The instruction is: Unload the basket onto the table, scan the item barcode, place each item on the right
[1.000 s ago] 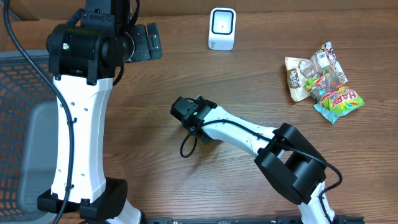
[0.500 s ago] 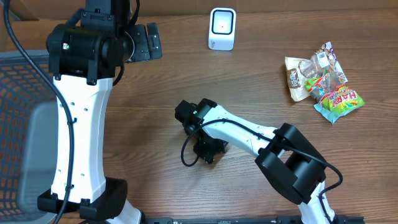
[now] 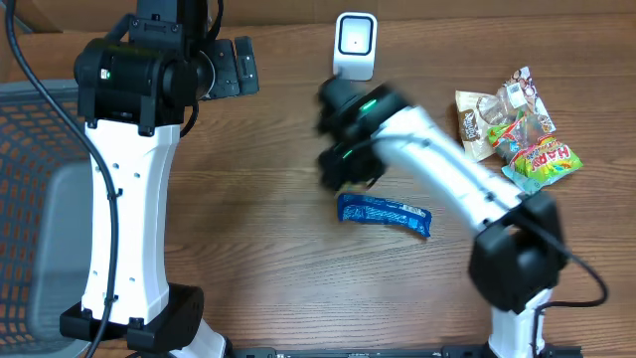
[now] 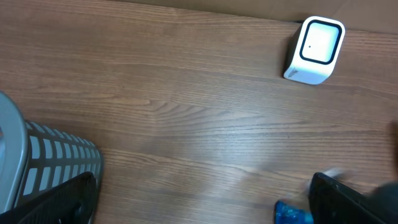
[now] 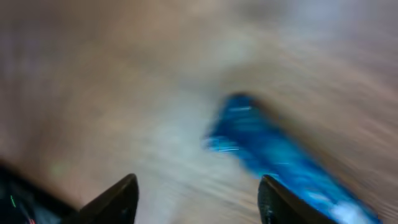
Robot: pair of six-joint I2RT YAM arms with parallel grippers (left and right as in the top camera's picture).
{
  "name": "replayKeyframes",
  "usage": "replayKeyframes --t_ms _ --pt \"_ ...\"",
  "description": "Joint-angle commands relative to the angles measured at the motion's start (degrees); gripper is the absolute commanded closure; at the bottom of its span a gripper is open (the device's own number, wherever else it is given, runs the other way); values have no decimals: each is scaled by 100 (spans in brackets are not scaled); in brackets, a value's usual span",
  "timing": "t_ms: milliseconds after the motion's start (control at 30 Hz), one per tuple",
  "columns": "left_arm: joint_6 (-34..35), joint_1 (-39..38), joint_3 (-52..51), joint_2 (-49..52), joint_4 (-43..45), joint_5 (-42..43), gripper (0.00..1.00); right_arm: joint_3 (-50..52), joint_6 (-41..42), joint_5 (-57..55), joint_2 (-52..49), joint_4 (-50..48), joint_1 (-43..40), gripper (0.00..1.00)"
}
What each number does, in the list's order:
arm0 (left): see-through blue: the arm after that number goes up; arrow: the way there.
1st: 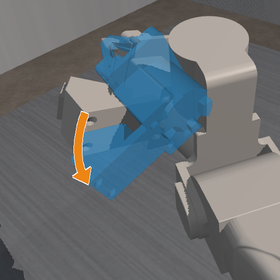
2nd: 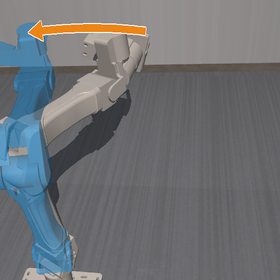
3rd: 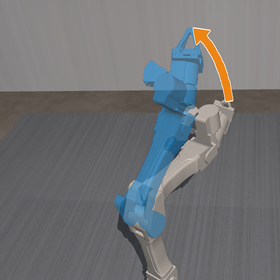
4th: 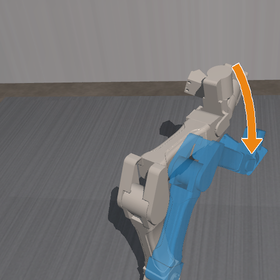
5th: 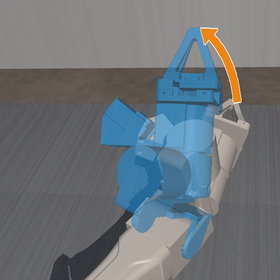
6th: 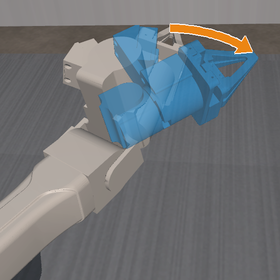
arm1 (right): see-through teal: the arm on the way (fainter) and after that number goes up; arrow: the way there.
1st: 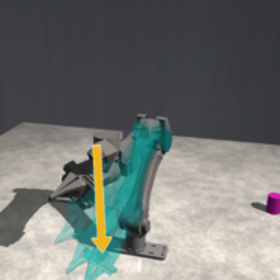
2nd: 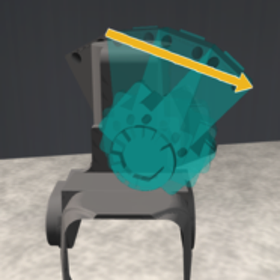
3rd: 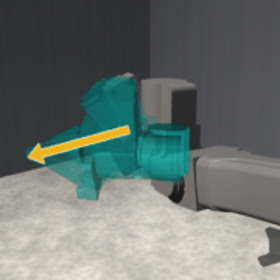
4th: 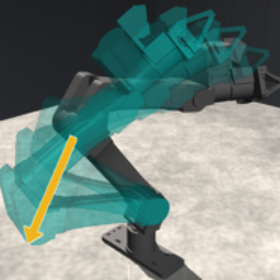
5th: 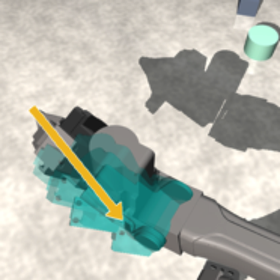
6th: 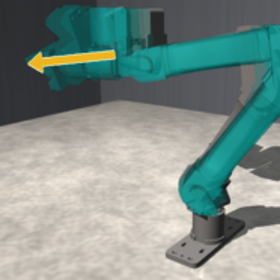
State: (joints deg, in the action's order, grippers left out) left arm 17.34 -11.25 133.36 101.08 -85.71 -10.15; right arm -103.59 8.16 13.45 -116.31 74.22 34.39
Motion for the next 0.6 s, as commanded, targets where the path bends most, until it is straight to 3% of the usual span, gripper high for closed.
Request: replayKeyframes --t_ms 0,33,200,567 --pt "-107 -2 -9 7 24 -76 0 278 667 -13 155 -15 -844 44" --pt "-107 -2 -11 7 24 -76 0 411 669 -35 155 -17 -957 47" --pt "-107 -2 -11 7 24 -76 0 1235 669 -243 155 -225 -1231 94" --pt "-107 -2 -9 7 24 -74 0 2308 669 -245 155 -868 -1108 96"
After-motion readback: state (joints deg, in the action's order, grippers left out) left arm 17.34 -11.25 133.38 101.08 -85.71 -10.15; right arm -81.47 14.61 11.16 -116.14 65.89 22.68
